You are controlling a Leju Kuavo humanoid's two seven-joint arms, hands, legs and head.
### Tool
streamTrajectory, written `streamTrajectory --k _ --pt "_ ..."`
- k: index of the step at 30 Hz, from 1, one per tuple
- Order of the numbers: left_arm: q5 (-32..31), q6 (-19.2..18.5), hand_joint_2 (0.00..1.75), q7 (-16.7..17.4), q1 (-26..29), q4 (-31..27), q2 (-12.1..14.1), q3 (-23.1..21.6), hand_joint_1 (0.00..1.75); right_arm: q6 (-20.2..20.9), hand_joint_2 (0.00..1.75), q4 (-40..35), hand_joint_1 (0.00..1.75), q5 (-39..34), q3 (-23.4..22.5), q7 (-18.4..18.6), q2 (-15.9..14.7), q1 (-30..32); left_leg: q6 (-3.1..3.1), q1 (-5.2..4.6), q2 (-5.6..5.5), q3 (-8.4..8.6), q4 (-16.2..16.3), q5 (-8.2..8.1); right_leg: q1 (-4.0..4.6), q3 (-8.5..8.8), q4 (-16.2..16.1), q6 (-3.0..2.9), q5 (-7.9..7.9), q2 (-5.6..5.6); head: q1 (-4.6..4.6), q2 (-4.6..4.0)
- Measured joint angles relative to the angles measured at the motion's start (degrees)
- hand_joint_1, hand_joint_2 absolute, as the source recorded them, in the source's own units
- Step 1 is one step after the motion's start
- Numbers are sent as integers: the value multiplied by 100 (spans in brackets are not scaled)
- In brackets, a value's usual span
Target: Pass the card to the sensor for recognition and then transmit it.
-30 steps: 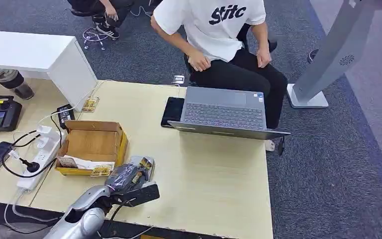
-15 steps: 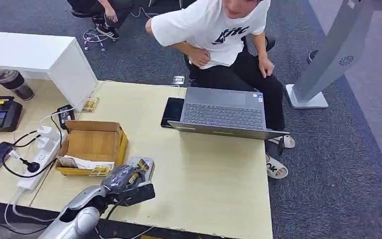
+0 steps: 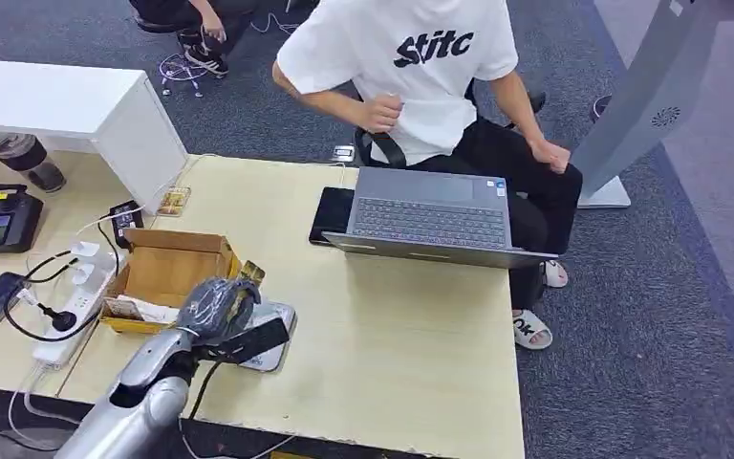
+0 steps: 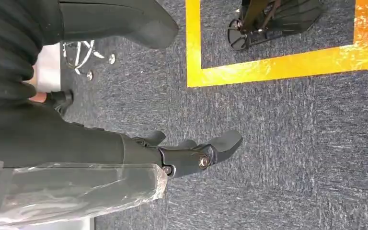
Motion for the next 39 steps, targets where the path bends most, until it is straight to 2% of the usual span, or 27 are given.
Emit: streamTrajectory --k 9,31,39 --pt "-94 92 175 -68 -234 -127 -85 322 175 0 175 0 0 2 0 0 0 1 0 0 0 0 0 0 0 -1 0 0 0 1 0 0" --pt "-96 94 175 -68 -250 -162 -157 357 175 0 175 0 0 2 2 0 0 2 0 0 0 -1 0 -1 0 -2 0 0 -1 0 0 0" --pt "-125 195 175 -170 -327 -162 -144 457 175 0 175 0 0 7 2 0 0 3 0 0 0 -1 0 0 0 -2 0 0 0 0 0 0"
